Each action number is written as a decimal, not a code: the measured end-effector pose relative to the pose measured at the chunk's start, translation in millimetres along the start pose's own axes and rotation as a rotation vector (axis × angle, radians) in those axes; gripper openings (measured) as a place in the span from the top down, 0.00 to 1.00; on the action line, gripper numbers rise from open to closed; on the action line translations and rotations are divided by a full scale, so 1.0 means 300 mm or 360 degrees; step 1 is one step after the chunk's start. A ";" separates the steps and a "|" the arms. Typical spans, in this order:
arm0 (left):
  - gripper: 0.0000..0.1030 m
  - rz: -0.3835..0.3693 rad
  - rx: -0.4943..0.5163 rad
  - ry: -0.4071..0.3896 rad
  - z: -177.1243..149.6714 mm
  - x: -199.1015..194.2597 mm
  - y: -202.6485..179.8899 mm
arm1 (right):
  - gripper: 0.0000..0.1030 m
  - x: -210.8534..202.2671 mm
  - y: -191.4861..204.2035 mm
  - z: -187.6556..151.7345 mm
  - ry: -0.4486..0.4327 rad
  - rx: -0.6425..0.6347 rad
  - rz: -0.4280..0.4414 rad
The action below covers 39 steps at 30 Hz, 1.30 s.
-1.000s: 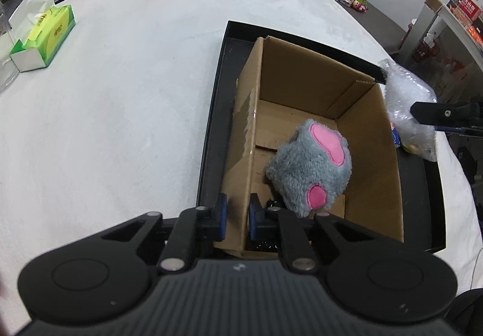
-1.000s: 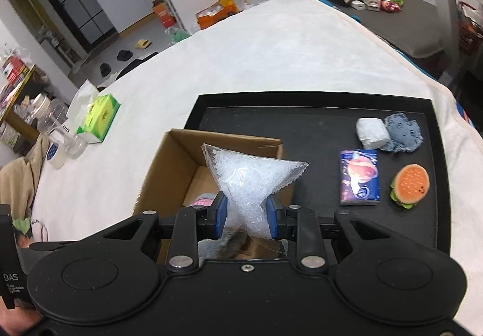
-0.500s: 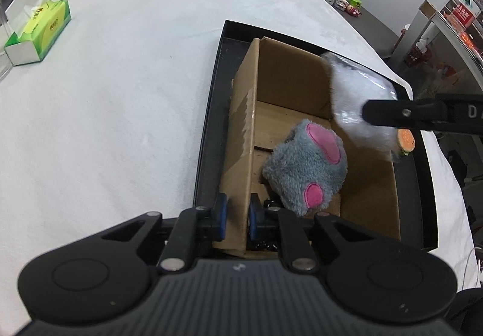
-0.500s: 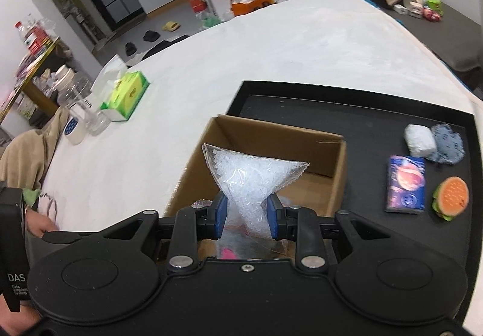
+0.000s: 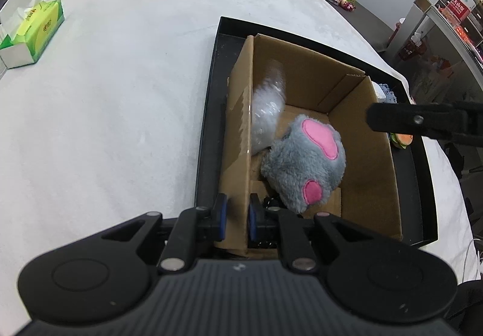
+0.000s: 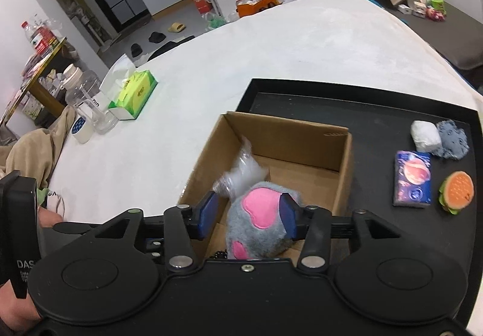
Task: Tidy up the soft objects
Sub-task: 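Lower the bead bag into the box and open the right gripper, then reach the right gripper to the orange burger plush and grasp it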
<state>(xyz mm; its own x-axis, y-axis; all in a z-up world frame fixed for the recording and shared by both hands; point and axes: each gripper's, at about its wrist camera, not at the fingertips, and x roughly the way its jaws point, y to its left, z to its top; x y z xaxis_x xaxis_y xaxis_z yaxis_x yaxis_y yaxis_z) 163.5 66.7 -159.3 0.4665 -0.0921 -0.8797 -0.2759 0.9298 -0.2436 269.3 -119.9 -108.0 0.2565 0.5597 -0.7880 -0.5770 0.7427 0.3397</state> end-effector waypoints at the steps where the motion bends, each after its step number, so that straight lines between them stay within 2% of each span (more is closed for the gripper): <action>1: 0.87 0.0004 0.0005 -0.0001 -0.001 -0.001 -0.001 | 0.52 -0.007 -0.007 -0.002 -0.0004 0.0005 -0.0002; 8: 0.87 0.0039 0.0057 0.0011 0.004 0.002 -0.017 | 0.43 -0.051 -0.060 -0.016 -0.0040 -0.0001 -0.0051; 14: 0.87 0.0069 0.0204 -0.0003 0.007 -0.001 -0.052 | 0.42 -0.070 -0.134 -0.026 -0.0039 0.0047 -0.0078; 21: 0.83 0.0104 0.0220 0.0009 0.029 0.007 -0.059 | 0.41 -0.067 -0.196 -0.037 -0.0026 0.0079 -0.0090; 23: 0.79 0.0131 0.0229 0.0011 0.038 0.006 -0.066 | 0.40 -0.067 -0.218 -0.040 -0.0026 0.0093 -0.0096; 25: 0.70 0.0146 0.0233 0.0001 0.046 0.003 -0.073 | 0.39 -0.069 -0.243 -0.042 -0.0026 0.0110 -0.0099; 32: 0.60 0.0139 0.0239 0.0001 0.076 0.000 -0.103 | 0.35 -0.075 -0.339 -0.058 -0.0029 0.0162 -0.0133; 37: 0.32 0.0107 0.0221 0.0038 0.096 0.011 -0.127 | 0.23 -0.080 -0.409 -0.079 -0.0042 0.0214 -0.0173; 39: 0.29 0.0112 0.0223 0.0039 0.103 0.014 -0.141 | 0.21 -0.080 -0.436 -0.084 -0.0049 0.0236 -0.0182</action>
<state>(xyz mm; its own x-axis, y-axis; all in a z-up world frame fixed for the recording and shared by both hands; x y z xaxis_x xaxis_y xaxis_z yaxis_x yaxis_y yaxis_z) 203.2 38.0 -140.1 0.4291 -0.0317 -0.9027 -0.1868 0.9747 -0.1230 319.0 -239.7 -146.5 0.3388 0.4778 -0.8105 -0.4224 0.8470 0.3227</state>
